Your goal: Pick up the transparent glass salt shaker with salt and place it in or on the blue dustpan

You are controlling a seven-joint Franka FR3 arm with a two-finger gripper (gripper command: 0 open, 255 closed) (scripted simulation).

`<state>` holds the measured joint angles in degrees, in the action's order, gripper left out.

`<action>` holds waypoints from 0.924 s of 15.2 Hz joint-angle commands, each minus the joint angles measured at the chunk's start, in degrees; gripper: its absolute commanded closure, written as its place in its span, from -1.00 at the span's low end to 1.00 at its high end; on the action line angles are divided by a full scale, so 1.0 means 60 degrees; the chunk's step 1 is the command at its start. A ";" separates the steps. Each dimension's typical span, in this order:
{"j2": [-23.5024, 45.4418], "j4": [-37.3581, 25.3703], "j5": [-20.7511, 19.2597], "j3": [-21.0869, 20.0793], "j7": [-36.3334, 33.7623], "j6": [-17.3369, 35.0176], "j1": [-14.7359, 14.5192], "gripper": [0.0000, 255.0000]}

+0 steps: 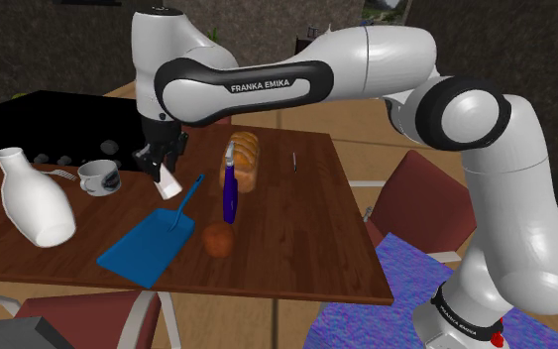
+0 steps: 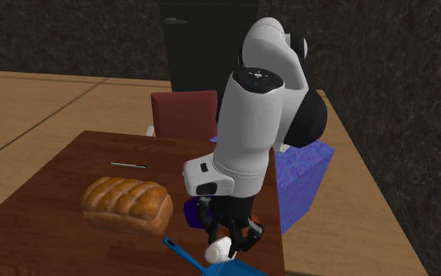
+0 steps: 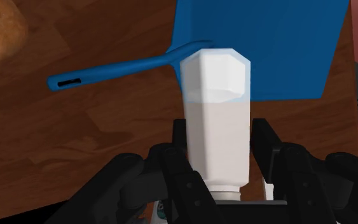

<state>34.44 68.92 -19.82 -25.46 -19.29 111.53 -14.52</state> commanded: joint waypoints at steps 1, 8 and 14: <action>0.0032 0.0197 -0.0023 0.0016 -0.0025 0.0230 0.0036 1.00; 0.0089 0.0747 -0.0095 0.0056 -0.0135 0.0816 0.0102 1.00; 0.0089 0.0746 -0.0095 0.0056 -0.0135 0.0815 0.0102 1.00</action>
<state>34.97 73.40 -20.39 -25.12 -20.10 116.42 -13.91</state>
